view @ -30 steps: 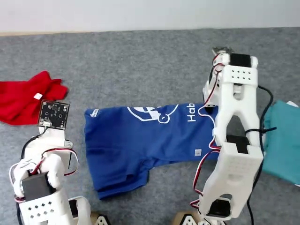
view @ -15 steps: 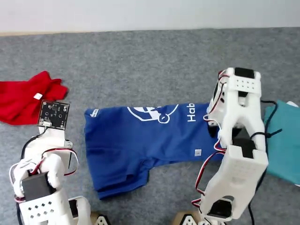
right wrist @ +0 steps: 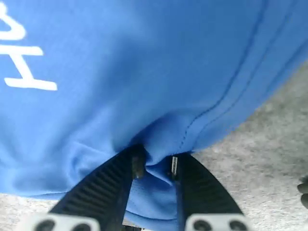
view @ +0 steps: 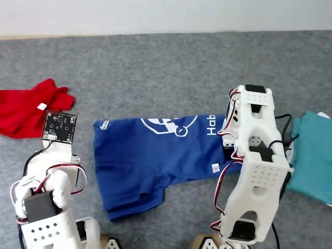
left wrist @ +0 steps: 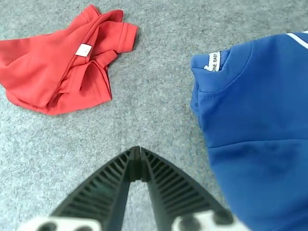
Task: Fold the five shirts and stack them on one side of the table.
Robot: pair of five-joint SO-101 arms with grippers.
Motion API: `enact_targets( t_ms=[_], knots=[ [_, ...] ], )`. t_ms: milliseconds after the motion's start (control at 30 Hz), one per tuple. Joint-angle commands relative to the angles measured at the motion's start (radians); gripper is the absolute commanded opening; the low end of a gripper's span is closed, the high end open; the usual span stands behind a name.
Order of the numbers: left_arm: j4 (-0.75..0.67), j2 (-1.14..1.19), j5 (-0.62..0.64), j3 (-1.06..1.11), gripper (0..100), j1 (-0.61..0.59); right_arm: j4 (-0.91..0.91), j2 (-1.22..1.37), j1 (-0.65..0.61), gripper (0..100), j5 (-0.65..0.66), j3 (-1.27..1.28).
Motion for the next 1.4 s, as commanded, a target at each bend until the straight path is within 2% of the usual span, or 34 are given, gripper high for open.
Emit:
enact_targets(
  t_ms=[0,133,300,533,800,867,1000,1167,1233,1367],
  knots=[
    [-0.023,0.002,0.000,-0.007,0,-0.003,0.033,-0.079,-0.007,11.1,0.009,-0.005],
    [-0.018,0.002,0.000,-0.005,0,-0.003,0.041,-0.183,0.012,22.9,0.011,-0.005],
    [-0.018,0.002,0.000,-0.005,0,-0.003,-0.001,-0.257,-0.019,22.4,0.060,-0.005],
    [-0.023,0.000,0.000,-0.007,0,-0.003,0.041,-0.271,-0.018,22.4,0.068,-0.009],
    [-0.025,0.002,0.000,-0.007,0,-0.003,0.136,-0.429,-0.033,22.0,0.249,-0.008],
    [-0.025,0.002,0.000,-0.007,0,-0.005,0.136,-0.489,-0.036,19.4,0.302,0.009],
    [-0.023,0.002,0.002,-0.005,0,-0.005,0.133,-0.593,-0.038,13.7,0.402,0.104],
    [-0.025,0.003,0.002,-0.005,0,-0.009,0.128,-0.707,-0.099,13.2,0.542,0.279],
    [-0.057,0.003,0.002,-0.002,0,-0.068,0.127,-0.759,-0.151,13.2,0.589,0.341],
    [-0.190,0.003,-0.048,0.071,1,-0.279,0.127,-0.866,-0.271,12.9,0.686,0.423]
  ],
)
